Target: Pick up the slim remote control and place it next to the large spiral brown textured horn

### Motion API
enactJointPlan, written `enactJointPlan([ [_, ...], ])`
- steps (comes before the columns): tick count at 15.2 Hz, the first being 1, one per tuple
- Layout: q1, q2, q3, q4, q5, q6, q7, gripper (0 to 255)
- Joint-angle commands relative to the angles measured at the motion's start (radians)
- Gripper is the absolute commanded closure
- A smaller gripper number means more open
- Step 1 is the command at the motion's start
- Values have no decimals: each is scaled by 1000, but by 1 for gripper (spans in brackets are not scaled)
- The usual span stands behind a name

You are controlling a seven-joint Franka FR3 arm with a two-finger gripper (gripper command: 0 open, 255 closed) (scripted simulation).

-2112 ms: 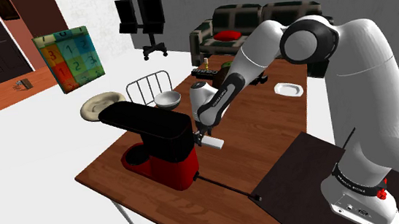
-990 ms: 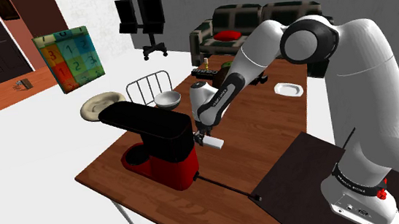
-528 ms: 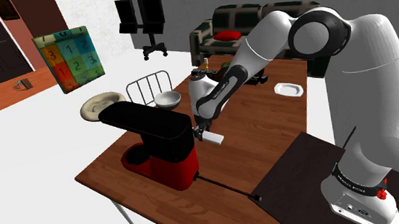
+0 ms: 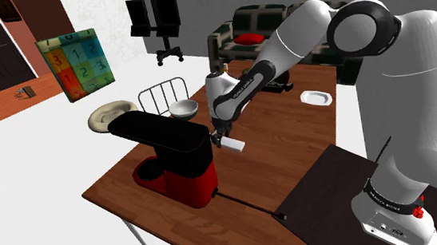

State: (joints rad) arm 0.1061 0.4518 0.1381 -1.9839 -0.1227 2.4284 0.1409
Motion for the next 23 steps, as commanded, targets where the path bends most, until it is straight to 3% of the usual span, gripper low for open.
enactJointPlan([
  [1, -3, -20, 3, 3, 5, -22, -4, 255],
  [23, -16, -194, 22, 75, 49, -266, -37, 255],
])
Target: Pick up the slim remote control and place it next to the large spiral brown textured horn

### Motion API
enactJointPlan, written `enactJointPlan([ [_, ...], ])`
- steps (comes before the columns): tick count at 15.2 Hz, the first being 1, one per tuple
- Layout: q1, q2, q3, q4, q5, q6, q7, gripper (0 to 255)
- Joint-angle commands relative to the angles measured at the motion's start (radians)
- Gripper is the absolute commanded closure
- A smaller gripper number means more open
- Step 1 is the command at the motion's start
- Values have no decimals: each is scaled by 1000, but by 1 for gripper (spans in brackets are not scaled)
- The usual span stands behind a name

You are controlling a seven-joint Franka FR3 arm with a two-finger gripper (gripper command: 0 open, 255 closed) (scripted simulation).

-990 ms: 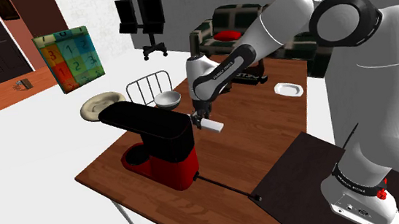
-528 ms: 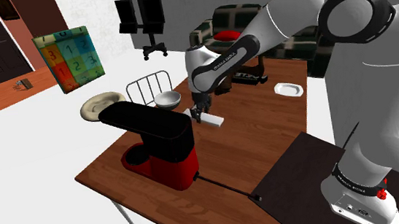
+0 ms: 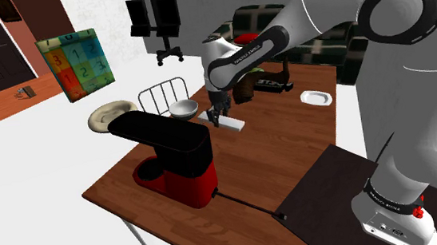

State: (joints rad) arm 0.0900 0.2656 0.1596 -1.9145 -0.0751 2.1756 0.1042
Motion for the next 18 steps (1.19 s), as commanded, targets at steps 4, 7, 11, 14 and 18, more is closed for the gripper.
enactJointPlan([
  [4, -1, -31, 3, 31, 8, -61, -5, 255],
  [7, -2, -46, 4, 52, 12, -97, -8, 255],
  [11, -2, -64, 5, 83, 16, -146, -12, 255],
  [14, -2, -76, 5, 109, 19, -183, -14, 255],
  [18, -3, -88, 6, 147, 22, -233, -17, 255],
])
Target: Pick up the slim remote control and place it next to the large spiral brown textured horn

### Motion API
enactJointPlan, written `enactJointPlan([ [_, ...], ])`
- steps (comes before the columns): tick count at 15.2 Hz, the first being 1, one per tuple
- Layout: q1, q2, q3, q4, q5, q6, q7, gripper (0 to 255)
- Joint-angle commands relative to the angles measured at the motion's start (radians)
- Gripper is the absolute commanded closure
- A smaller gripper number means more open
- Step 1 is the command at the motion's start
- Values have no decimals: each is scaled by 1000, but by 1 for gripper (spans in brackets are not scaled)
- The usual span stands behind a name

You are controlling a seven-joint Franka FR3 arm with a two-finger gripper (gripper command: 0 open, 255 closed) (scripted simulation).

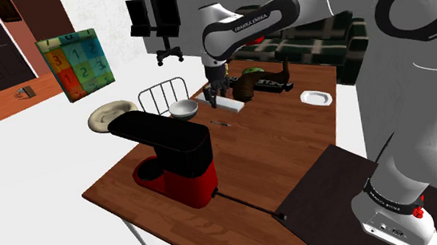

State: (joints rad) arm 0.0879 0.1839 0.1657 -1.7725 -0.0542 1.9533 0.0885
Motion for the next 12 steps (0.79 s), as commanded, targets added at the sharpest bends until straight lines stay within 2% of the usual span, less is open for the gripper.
enactJointPlan([
  [1, -1, -9, 0, 15, 2, -23, -2, 255],
  [12, 0, -24, 2, 144, 6, -167, -7, 255],
])
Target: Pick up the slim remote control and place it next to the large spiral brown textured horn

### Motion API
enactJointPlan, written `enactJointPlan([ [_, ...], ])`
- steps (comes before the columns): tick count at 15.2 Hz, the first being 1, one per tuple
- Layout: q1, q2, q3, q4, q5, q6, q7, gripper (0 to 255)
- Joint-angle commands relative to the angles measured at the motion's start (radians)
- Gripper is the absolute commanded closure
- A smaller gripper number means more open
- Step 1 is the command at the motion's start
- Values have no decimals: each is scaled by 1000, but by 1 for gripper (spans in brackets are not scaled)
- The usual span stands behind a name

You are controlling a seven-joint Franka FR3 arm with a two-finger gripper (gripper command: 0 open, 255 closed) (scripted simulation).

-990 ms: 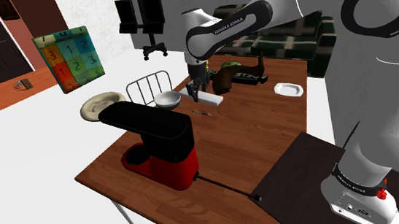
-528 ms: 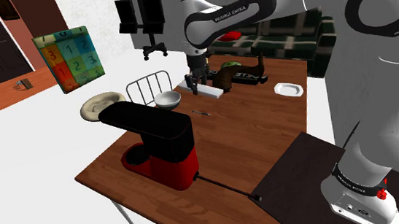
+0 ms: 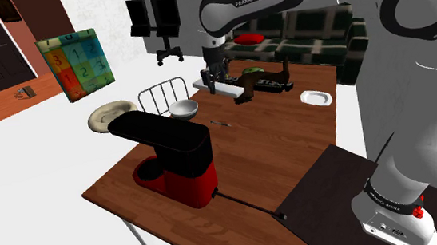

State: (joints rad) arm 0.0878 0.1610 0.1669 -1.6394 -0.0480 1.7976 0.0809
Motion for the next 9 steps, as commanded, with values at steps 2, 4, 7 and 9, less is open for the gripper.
enactJointPlan([
  [2, 1, 0, 1, 38, 0, -38, 0, 255],
  [4, 1, 0, 1, 57, 0, -56, -1, 255],
  [7, -40, -42, -26, 2, 11, -41, -69, 255],
  [9, -66, -65, -46, -27, 16, -34, -115, 255],
])
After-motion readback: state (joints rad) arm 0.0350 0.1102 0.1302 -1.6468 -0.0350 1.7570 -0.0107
